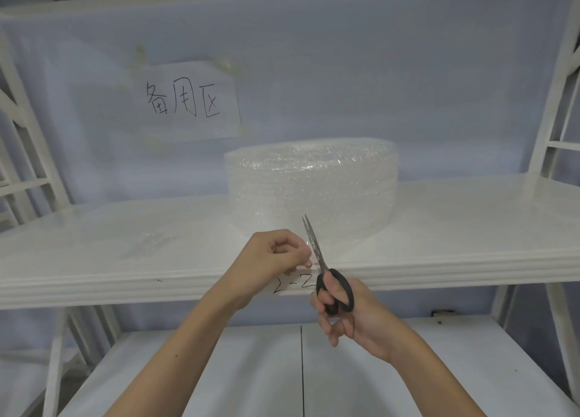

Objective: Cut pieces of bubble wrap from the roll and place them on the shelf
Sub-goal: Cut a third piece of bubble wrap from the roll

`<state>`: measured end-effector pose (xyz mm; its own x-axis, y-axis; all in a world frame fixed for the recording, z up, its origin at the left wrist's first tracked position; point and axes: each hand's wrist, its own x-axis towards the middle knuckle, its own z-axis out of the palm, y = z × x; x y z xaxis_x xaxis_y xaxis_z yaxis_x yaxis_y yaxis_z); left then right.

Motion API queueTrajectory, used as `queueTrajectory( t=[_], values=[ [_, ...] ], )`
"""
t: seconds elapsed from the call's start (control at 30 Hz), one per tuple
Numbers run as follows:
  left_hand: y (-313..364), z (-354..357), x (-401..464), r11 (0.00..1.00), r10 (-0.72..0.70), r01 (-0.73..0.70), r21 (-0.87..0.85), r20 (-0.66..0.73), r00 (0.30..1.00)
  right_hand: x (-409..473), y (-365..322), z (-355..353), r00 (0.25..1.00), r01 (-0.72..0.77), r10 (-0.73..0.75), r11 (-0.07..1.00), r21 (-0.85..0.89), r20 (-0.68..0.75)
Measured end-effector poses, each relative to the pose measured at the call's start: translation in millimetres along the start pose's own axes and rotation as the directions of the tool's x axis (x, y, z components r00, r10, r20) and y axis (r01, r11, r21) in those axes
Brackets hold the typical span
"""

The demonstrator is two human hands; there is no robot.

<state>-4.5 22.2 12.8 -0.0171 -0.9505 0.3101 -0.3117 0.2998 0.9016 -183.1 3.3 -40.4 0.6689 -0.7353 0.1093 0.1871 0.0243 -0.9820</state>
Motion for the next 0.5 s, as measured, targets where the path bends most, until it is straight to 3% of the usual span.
queueTrajectory(
  t=[0.17, 0.5],
  values=[
    [3.8, 3.4, 2.8, 0.997, -0.033, 0.029, -0.070, -0.063, 0.997, -2.2, 1.3, 2.2, 1.000, -0.004, 0.004, 1.000, -0.011, -0.013],
    [0.5, 7.6, 6.1, 0.999, -0.017, 0.012, -0.036, -0.125, 0.992, -2.5, 3.2, 7.4, 0.999, -0.015, 0.013, 0.999, -0.044, -0.048]
  ],
)
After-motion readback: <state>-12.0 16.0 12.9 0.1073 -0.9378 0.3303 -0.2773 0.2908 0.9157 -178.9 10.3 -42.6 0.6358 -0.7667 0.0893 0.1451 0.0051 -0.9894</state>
